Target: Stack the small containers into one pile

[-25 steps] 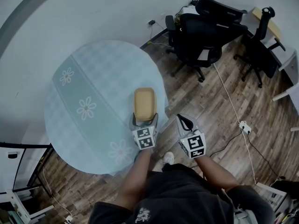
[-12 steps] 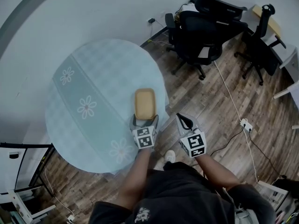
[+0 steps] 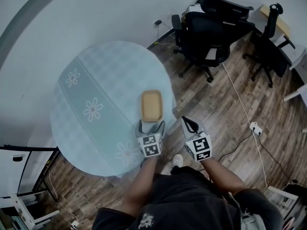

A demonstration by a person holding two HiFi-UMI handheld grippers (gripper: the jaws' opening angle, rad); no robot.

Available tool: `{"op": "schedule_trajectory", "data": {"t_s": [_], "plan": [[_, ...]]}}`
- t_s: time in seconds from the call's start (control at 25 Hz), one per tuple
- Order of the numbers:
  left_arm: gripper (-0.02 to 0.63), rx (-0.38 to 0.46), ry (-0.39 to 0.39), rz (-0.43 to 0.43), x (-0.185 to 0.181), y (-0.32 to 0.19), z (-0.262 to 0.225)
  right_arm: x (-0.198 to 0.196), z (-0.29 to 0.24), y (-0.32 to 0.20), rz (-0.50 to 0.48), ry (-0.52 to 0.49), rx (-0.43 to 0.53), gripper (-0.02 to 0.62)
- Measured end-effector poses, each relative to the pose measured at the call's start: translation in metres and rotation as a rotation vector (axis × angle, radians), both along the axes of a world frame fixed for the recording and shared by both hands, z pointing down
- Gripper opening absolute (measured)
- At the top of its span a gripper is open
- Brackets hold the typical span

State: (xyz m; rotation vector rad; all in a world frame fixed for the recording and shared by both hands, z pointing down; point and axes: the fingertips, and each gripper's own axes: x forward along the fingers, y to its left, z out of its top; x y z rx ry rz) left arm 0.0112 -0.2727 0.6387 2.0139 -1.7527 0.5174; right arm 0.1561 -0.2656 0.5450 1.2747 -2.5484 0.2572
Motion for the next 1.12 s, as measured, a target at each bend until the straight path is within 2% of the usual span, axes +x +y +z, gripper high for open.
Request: {"op": "schedule_trajectory", "data": {"t_s": [0.2, 0.4, 0.48, 0.76, 1.12], "plan": [[0.494, 0.036, 0.005, -0.006, 0.001, 0.012, -0.023, -0.001, -0.006, 0.009, -0.001, -0.012, 0.005, 0.002], [0.435, 0.095, -0.004, -0.013, 0.011, 0.024, -0.052, 0.003, -0.010, 0.015, 0.000, -0.022, 0.015, 0.002], [0.393, 0.114, -0.011, -0.010, 0.015, 0.027, -0.061, 0.005, -0.012, 0.015, 0.002, -0.032, 0.020, 0.002], [0.185, 0.169, -0.032, -0.027, 0.014, 0.046, -0.090, 0.001, -0.029, 0.022, -0.005, -0.066, 0.044, 0.002], [0.033, 0.204, -0.034, -0.058, 0.006, 0.066, -0.118, -0.001, -0.039, 0.039, -0.031, -0.075, 0.048, 0.002]]}}
